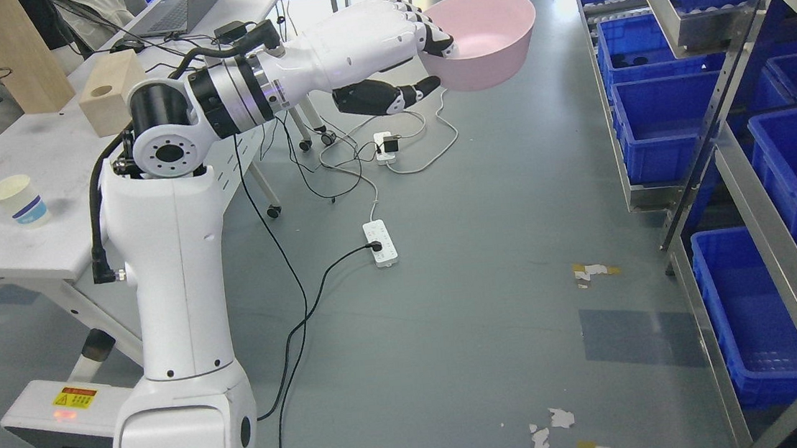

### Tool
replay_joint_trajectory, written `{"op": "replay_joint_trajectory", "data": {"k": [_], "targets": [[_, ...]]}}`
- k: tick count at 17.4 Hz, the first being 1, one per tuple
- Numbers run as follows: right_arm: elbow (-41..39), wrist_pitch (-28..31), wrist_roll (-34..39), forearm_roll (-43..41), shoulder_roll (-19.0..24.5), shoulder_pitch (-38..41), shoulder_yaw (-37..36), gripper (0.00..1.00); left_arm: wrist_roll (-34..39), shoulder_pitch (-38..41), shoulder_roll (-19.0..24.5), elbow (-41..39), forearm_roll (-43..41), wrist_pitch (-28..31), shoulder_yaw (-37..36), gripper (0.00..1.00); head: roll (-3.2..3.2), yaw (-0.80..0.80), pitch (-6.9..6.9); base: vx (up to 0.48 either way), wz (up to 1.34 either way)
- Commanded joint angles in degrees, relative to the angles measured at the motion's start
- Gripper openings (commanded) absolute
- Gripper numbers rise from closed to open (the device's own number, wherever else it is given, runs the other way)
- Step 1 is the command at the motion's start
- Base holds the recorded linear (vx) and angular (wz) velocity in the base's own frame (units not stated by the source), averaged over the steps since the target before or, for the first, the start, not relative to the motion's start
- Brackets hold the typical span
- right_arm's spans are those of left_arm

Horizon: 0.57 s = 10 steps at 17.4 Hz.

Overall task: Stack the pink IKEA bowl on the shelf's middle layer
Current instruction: 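Hold the pink bowl raised in the left hand while driving to the rack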

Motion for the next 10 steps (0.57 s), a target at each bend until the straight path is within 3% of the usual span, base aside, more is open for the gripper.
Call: {"op": "replay_joint_trajectory", "data": {"k": [1, 10], "targets": [[-1.0, 0.0, 0.02, 0.0, -1.0, 0.17, 0.0, 1.0, 0.03, 0.0, 1.0, -0.01, 0.0, -0.03, -0.11, 0.02, 0.0, 0.0, 0.0, 0.331, 0.11], [-1.0, 0.0, 0.02, 0.0, -1.0, 0.17, 0.0, 1.0, 0.11, 1.84, 1.0, 0.08, 0.79, -0.03, -2.47, 0.03, 0.0, 0.0, 0.0, 0.266, -0.11]]}}
